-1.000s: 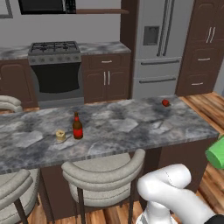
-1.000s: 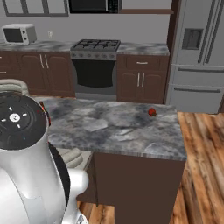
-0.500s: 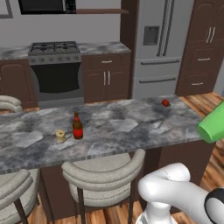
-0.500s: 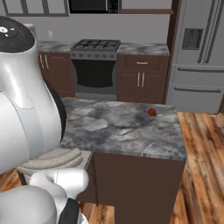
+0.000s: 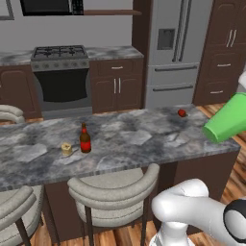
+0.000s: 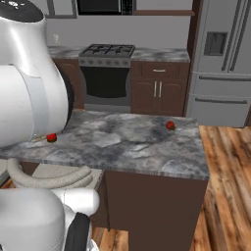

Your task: Open the cabinet directly in front. Then move the beer and the cup to the dining counter with the candle on it.

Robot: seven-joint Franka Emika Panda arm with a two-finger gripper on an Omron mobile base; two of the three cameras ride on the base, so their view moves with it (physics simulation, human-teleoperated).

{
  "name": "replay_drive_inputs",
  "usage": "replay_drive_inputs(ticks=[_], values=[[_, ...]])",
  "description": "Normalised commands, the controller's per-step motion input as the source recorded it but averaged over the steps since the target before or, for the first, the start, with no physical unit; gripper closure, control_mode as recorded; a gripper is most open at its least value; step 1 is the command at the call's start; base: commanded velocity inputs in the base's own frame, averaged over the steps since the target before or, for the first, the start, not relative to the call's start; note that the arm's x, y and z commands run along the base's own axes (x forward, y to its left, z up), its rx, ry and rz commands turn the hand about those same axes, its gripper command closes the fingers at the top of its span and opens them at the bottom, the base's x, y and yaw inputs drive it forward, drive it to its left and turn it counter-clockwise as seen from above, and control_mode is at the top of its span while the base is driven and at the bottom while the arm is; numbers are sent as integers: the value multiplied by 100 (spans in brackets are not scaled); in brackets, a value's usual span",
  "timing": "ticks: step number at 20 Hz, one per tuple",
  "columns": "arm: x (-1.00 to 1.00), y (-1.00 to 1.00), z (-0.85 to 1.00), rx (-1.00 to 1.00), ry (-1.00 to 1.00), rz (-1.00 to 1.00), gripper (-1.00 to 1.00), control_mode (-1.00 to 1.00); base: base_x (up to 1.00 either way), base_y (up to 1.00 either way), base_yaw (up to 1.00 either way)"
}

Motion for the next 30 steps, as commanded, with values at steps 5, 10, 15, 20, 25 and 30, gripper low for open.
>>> replay_drive_inputs(ticks=[5, 10, 15, 20, 25, 30], values=[[8, 0, 0, -18, 3, -1, 100, -100, 0, 0, 0], [13, 0, 0, -24, 0, -1, 100, -100, 0, 0, 0], [17, -15, 0, -25, 0, -4, 100, -100, 0, 0, 0], [25, -35, -7, -28, 2, -4, 100, -100, 0, 0, 0], [32, -47, -10, -27, 8, 0, 100, -100, 0, 0, 0], [36, -42, -17, -17, 12, 0, 100, -100, 0, 0, 0]])
